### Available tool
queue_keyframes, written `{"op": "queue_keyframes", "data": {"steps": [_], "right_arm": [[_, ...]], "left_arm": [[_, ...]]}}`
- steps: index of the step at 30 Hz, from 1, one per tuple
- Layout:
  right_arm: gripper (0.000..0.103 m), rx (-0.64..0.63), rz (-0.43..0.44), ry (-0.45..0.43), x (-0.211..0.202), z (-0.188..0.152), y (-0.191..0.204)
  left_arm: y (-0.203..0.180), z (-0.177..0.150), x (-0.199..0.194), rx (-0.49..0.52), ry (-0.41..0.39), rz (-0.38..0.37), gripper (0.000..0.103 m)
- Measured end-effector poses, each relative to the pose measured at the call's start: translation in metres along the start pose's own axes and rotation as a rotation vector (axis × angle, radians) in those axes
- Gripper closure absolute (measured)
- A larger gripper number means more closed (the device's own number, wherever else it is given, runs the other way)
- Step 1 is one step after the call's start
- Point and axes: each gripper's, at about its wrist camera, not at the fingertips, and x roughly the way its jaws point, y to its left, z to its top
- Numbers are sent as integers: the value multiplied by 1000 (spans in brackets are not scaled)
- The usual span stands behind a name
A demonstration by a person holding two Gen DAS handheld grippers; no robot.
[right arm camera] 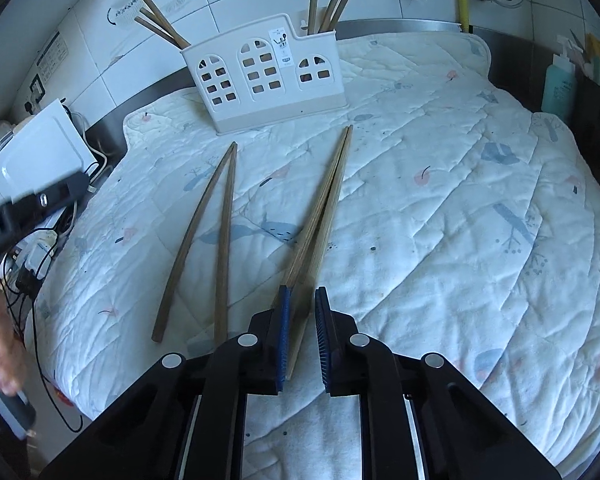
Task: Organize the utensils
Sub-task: 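Move both open grippers back over the remaining loose chopsticks, then grasp a wooden chopstick with the left gripper while the right gripper grasps another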
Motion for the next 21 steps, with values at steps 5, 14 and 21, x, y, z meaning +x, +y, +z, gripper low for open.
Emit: {"op": "queue_keyframes", "data": {"steps": [5, 14, 21], "right_arm": [[93, -16, -30, -1, 5, -3, 3], [95, -21, -105, -43, -8, -4, -12], [95, 2, -106, -39, -8, -7, -25]], "left_arm": [[-3, -23, 12, -11, 61, -28, 73], [-27, -48, 34, -1, 139, -72, 73], [-37, -55, 56, -14, 173, -61, 74]]}}
